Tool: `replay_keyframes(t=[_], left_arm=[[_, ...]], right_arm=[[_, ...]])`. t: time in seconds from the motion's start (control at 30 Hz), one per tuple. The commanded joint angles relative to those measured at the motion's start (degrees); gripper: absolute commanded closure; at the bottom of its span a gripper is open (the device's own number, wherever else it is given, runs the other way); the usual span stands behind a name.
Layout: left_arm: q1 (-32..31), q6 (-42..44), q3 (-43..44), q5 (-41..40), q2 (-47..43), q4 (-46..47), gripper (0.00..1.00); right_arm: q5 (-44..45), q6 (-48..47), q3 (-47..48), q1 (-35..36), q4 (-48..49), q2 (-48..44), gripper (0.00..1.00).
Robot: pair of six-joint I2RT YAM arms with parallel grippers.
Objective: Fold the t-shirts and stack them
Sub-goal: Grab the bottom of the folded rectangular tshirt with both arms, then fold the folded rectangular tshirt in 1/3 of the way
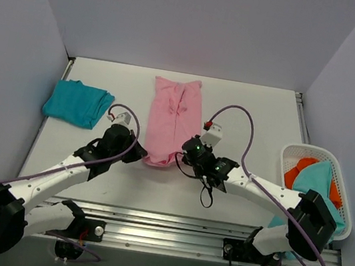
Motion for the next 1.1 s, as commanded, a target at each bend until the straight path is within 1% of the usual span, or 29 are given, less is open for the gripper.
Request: replay_keyframes(t=[0.0, 0.1, 0.2, 0.23, 0.27, 0.3, 0.33, 0.37, 0.4, 0.43, 0.47, 0.5, 0.53, 0.57, 0.6, 0.63, 0.67, 0.73, 0.83, 0.87, 0.93, 0.97, 1.0, 1.03, 1.07], left_arm=[[3.7, 2.7, 6.1, 3.8, 4.3, 6.8, 0.98], [7.1, 3.5, 9.9, 6.2, 9.5, 8.8, 0.98], [9.6, 4.0, 14.7, 5.7, 15.1, 9.6, 0.98], [10.3, 4.5, 15.9, 5.9, 18.5, 12.8, 0.98], [10.9, 4.8, 17.3, 6.8, 20.6, 13.2, 0.98], [12.4, 5.0, 21.4, 7.5, 22.9, 12.8, 0.98], [13.2, 5.4, 23.8, 8.7, 28.0, 12.5, 0.98], [13.9, 6.3, 26.0, 10.1, 31.0, 12.7, 0.98], [15.6, 6.4, 30.5, 11.3, 37.3, 13.0, 0.98], [16.6, 6.9, 33.0, 13.4, 40.6, 15.0, 0.97], [17.5, 6.8, 35.8, 15.4, 44.5, 15.4, 0.93], [19.4, 6.4, 41.8, 19.8, 52.2, 15.9, 0.74], [20.1, 6.0, 45.1, 21.9, 55.8, 16.0, 0.17], [20.6, 5.3, 48.3, 23.1, 59.3, 15.5, 0.06], [21.6, 4.8, 53.5, 24.3, 64.3, 14.6, 0.06], [21.9, 4.9, 55.9, 24.7, 66.1, 13.5, 0.06], [22.0, 4.9, 57.5, 24.8, 67.3, 12.4, 0.06], [22.2, 6.0, 58.2, 24.1, 67.0, 12.1, 0.06], [23.0, 7.7, 56.6, 23.3, 62.4, 12.5, 0.06], [23.5, 7.6, 54.5, 23.4, 60.9, 13.0, 0.06], [24.7, 7.2, 52.0, 23.3, 55.7, 13.9, 0.06], [25.6, 7.2, 50.6, 22.7, 53.6, 13.9, 0.06], [26.0, 7.3, 47.7, 22.1, 49.4, 13.9, 0.06], [26.2, 8.2, 46.3, 21.5, 47.4, 13.5, 0.06], [26.0, 8.9, 45.1, 19.3, 45.2, 12.4, 0.06]], right_arm=[[1.7, -4.9, 6.1, -2.3, -2.2, 4.2, 1.0], [0.7, -6.8, 9.9, -4.3, -1.8, 7.9, 1.0], [-0.4, -8.4, 13.4, -6.3, -1.0, 11.8, 1.0], [-0.8, -8.9, 14.5, -7.0, -0.8, 13.0, 1.0], [-1.1, -9.8, 15.6, -7.8, 0.0, 14.3, 1.0], [-1.6, -10.4, 16.8, -9.6, 0.6, 17.6, 1.0], [-3.4, -10.7, 19.9, -11.0, 0.9, 19.8, 1.0], [-4.2, -11.4, 22.0, -12.5, 1.2, 22.2, 1.0], [-5.1, -11.1, 24.7, -15.6, 0.4, 27.9, 1.0], [-7.4, -11.2, 31.0, -16.9, -0.8, 31.0, 1.0], [-8.3, -12.4, 34.4, -18.1, -1.1, 37.2, 1.0], [-8.6, -12.5, 38.4, -20.2, -2.2, 40.3, 0.87], [-9.2, -13.1, 47.4, -21.2, -6.5, 43.7, 0.65], [-8.4, -13.5, 52.2, -22.1, -9.0, 49.8, 0.14], [-7.9, -13.3, 56.9, -23.7, -11.8, 52.2, 0.07], [-7.9, -13.6, 61.2, -24.2, -15.8, 54.3, 0.01], [-7.2, -13.9, 66.3, -24.6, -16.9, 55.8, 0.0], [-5.9, -14.3, 68.0, -24.8, -18.4, 54.7, 0.0], [-3.1, -14.5, 61.7, -24.5, -15.5, 47.0, 0.0], [-2.2, -14.4, 56.9, -24.4, -14.8, 42.4, 0.0], [-0.4, -14.3, 52.2, -24.1, -13.0, 37.6, 0.0], [0.5, -14.0, 49.8, -23.8, -12.9, 33.2, 0.0], [2.1, -13.6, 45.5, -23.5, -13.0, 31.1, 0.0], [2.4, -13.3, 43.0, -23.3, -12.2, 28.7, 0.0], [2.6, -12.6, 40.3, -23.1, -11.4, 24.2, 0.0]])
